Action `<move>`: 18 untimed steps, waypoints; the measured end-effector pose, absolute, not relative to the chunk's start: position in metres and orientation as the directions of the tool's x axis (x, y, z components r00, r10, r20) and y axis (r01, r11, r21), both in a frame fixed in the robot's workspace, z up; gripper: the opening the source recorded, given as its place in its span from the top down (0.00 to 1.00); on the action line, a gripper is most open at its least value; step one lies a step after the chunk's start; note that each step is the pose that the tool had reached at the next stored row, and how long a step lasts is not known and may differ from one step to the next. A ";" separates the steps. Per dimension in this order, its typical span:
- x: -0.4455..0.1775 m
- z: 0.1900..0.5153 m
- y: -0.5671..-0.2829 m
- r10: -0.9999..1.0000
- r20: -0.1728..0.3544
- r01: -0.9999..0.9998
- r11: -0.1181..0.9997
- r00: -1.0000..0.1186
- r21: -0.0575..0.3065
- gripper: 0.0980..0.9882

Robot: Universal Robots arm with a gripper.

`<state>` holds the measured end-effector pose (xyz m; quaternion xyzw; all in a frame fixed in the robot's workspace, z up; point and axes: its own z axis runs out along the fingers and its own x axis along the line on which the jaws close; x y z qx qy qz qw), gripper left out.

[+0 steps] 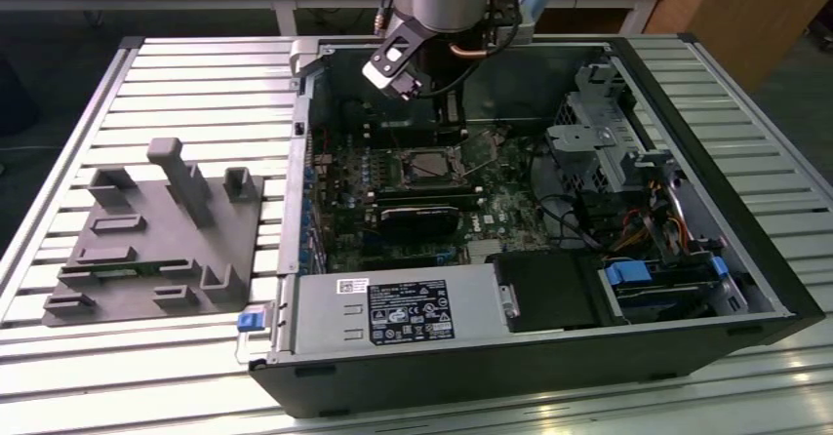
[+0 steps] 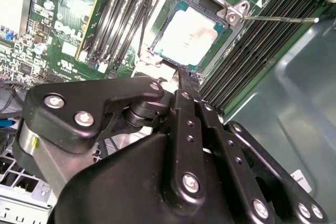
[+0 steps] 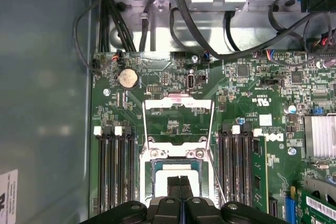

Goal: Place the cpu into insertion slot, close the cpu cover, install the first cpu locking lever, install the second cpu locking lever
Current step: 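Close the cpu cover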

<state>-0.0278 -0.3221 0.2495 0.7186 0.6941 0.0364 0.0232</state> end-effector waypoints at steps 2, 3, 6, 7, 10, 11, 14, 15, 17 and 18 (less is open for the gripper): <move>-0.026 0.250 -0.322 0.999 0.020 0.996 -0.035 0.034 0.084 0.99; -0.025 0.250 -0.322 0.999 0.020 0.996 -0.035 0.034 0.084 0.99; -0.023 0.250 -0.322 0.999 0.020 0.996 -0.035 0.034 0.084 0.99; -0.022 0.250 -0.322 0.999 0.020 0.996 -0.035 0.034 0.084 0.99; -0.020 0.250 -0.322 0.999 0.020 0.996 -0.035 0.034 0.084 0.99; -0.019 0.250 -0.322 0.999 0.020 0.996 -0.035 0.034 0.084 0.99; -0.016 0.250 -0.322 0.999 0.020 0.996 -0.036 0.034 0.084 0.99; -0.015 0.250 -0.322 0.999 0.020 0.996 -0.035 0.034 0.084 0.99; -0.013 0.250 -0.322 0.999 0.020 0.996 -0.035 0.034 0.084 0.99; -0.011 0.250 -0.322 0.999 0.020 0.996 -0.035 0.034 0.084 0.99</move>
